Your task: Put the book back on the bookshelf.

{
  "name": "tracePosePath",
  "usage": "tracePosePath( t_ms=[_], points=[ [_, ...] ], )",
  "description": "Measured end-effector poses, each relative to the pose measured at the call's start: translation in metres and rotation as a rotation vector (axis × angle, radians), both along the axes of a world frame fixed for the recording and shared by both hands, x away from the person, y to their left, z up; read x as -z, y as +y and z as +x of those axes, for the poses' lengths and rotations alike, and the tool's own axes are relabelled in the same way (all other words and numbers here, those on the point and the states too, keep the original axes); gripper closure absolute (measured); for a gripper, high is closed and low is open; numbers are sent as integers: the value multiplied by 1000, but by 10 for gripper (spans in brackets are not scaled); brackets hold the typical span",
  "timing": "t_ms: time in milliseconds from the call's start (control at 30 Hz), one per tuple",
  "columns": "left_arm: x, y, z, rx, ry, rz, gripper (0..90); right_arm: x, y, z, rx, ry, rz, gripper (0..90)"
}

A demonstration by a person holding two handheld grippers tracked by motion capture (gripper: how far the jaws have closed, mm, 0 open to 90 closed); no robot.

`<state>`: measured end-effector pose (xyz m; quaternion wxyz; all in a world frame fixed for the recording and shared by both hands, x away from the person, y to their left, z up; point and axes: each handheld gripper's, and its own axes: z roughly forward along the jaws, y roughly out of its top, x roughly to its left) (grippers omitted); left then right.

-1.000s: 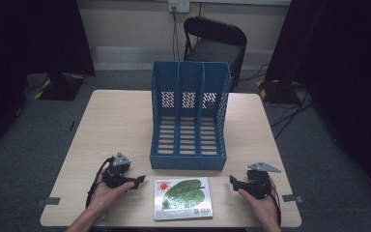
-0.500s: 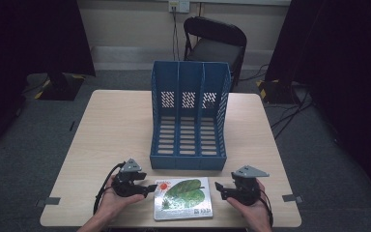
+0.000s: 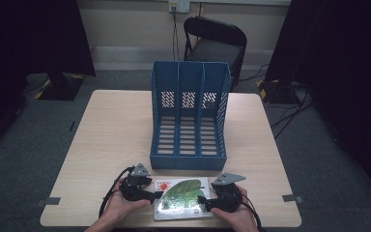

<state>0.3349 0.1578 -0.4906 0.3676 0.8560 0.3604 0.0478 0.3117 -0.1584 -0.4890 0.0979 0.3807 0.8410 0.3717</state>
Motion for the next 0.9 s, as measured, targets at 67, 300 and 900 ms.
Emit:
tracePosePath(
  t_ms=[67,300,900],
  points=[
    [1,-1,1,6,-6,-9,335,1,1,0,-10,26,21,276],
    [2,-4,6,9,-18,-15,339,2,4,-2,-35,28,25,266],
    [2,3,19,-27,-8,-28,341,3,10,-6,-84,46,16,162]
  ],
)
